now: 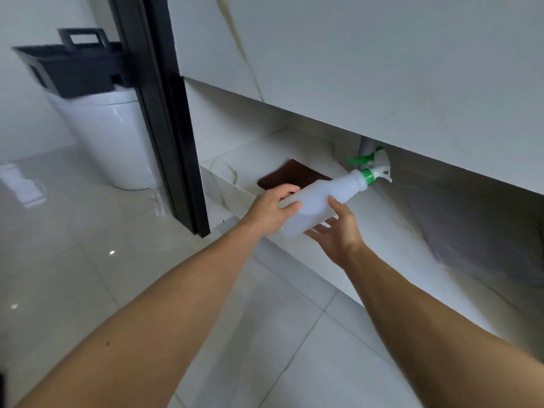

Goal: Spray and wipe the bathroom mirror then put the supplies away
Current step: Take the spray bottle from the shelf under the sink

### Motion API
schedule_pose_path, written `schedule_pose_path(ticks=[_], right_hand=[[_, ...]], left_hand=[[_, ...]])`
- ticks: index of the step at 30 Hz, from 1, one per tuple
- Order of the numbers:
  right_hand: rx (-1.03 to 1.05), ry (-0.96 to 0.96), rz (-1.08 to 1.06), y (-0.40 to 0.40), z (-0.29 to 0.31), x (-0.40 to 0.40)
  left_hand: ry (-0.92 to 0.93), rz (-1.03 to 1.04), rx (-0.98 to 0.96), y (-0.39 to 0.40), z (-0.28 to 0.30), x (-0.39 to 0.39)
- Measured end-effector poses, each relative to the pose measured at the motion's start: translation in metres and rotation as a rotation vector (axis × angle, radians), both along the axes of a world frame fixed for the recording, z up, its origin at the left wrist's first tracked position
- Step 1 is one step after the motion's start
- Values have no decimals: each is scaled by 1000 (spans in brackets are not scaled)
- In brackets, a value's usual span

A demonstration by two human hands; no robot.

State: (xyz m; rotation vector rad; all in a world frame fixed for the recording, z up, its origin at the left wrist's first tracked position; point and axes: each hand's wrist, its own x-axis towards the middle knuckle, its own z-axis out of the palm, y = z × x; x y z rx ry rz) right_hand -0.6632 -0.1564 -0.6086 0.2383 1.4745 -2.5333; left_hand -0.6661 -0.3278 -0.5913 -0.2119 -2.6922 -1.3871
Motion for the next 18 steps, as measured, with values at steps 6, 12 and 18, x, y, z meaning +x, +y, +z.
schedule_pose_path(ticks=[6,12,18], right_hand=[[-106,-36,140,-66,-2,8],[-94,-45,341,-150,4,19],[124,117,555,-231,32,31]], left_hand=[[10,102,-20,-68,7,27],[-17,263,23,-145,25,71],[-53,438,3,-220,43,118]])
